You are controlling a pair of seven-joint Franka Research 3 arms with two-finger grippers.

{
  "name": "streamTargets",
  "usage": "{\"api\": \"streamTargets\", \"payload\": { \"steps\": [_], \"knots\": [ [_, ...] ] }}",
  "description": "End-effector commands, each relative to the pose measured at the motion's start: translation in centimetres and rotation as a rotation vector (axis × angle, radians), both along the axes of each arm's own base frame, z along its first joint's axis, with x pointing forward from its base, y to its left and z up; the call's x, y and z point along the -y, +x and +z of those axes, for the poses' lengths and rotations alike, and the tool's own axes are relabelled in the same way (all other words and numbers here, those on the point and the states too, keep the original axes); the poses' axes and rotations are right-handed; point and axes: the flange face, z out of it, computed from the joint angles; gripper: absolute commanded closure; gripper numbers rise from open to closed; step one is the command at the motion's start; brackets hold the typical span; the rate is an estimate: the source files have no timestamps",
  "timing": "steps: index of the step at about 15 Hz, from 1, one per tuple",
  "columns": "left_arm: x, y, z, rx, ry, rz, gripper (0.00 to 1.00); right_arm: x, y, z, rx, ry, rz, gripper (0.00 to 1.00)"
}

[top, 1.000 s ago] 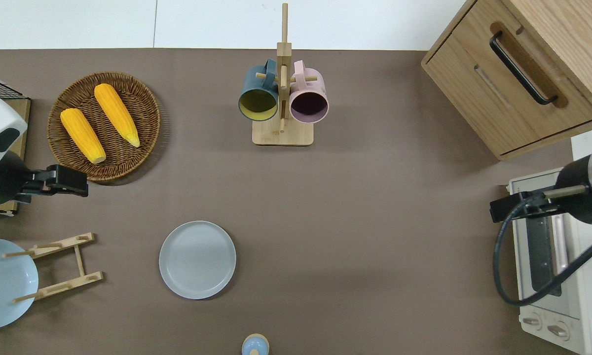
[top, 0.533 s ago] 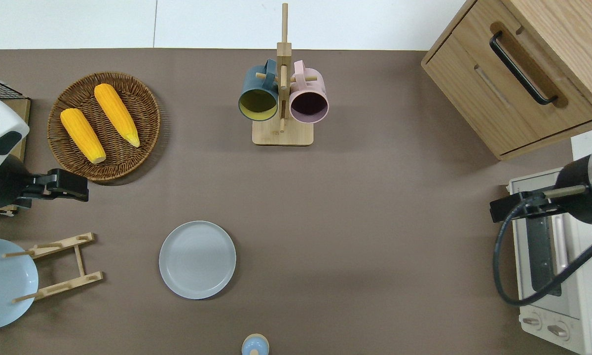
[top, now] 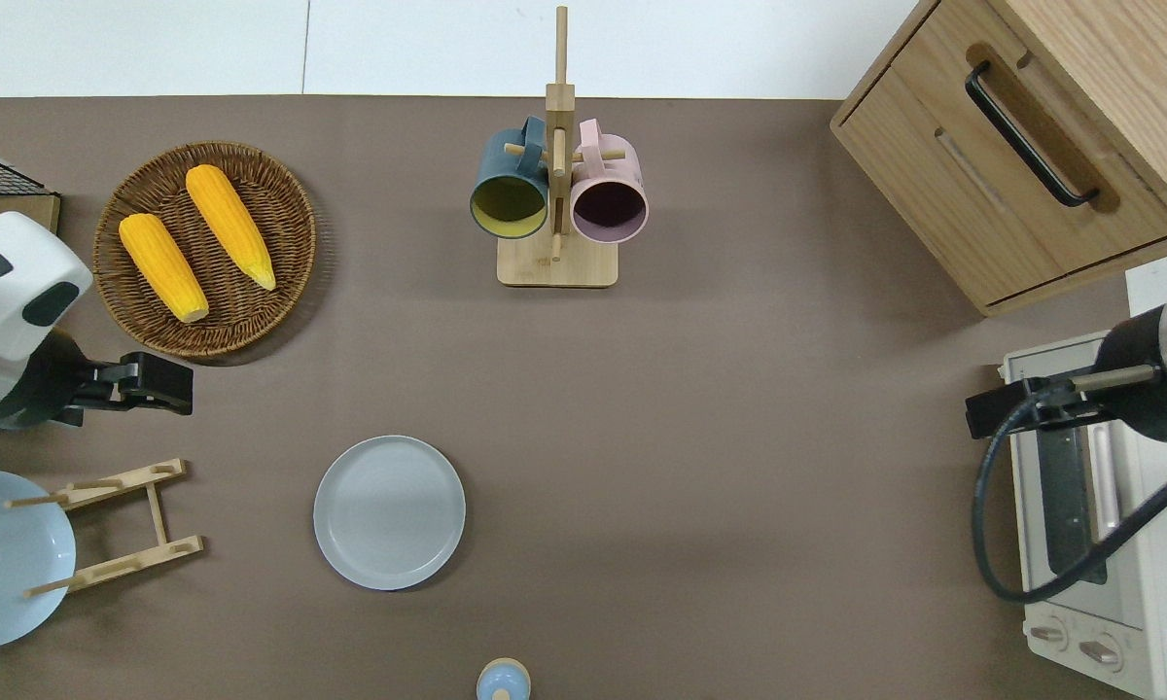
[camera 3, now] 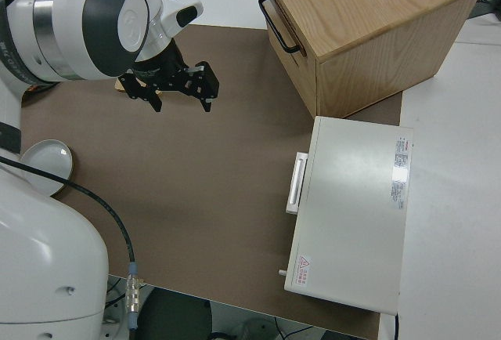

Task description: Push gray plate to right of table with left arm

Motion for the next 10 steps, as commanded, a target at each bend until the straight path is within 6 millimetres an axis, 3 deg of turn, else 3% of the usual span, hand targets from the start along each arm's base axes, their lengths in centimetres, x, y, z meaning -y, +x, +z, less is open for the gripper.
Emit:
{"api": "streamTargets", "payload": {
  "steps": [1, 4, 7, 10],
  "knots": [
    [1.0, -3.6, -3.5, 0.045, 0.041, 0.017, 0.0, 0.1, -0.3, 0.4, -0.004, 0.002, -0.014, 0.017],
    [1.4, -6.6, -8.4, 0.082, 0.033, 0.047, 0.0, 0.2, -0.3, 0.4, -0.004, 0.002, -0.015, 0.017],
    [2.3, -10.1, -15.3, 0.122, 0.035, 0.048, 0.0, 0.1, -0.3, 0.4, -0.004, 0.001, -0.015, 0.017],
    [2.4, -11.9, -19.8, 0.142, 0.012, 0.067, 0.0, 0.2, -0.3, 0.4, -0.004, 0.002, -0.015, 0.017]
  ]
}}
